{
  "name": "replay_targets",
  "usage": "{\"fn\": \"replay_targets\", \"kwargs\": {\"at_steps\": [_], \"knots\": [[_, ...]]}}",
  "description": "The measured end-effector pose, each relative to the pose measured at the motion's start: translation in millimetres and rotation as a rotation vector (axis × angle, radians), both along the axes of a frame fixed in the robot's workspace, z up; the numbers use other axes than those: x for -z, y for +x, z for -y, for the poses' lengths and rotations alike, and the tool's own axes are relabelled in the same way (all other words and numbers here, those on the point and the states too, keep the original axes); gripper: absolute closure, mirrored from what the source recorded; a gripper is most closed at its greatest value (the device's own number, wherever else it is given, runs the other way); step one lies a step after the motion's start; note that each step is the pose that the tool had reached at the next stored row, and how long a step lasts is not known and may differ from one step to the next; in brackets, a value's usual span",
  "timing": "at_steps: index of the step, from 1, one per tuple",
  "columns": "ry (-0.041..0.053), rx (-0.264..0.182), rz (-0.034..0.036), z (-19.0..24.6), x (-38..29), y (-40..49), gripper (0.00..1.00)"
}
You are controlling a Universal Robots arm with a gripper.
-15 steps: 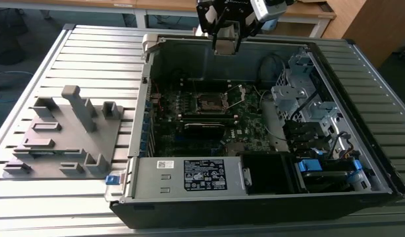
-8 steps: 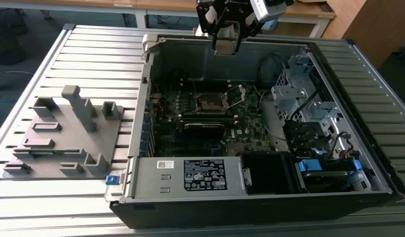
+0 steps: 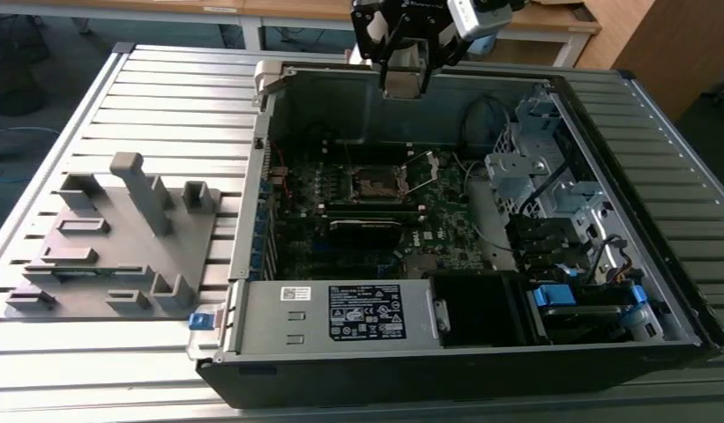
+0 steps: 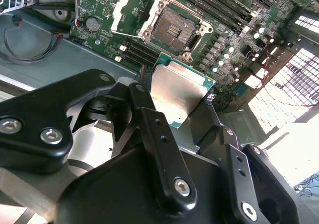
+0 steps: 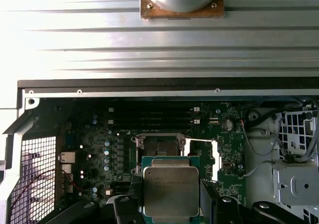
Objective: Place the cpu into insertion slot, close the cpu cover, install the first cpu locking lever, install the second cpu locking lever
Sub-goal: 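Place the cpu into insertion slot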
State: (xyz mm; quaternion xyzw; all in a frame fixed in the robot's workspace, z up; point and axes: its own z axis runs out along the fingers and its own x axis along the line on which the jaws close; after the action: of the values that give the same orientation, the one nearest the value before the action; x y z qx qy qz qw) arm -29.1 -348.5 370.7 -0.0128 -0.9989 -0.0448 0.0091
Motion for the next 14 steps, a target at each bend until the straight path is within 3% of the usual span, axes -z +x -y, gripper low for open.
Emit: {"fn": "replay_targets", "kwargs": {"at_steps": [14], "knots": [[0.0,0.0,0.0,0.0,2.2,0.0,0.46]]}}
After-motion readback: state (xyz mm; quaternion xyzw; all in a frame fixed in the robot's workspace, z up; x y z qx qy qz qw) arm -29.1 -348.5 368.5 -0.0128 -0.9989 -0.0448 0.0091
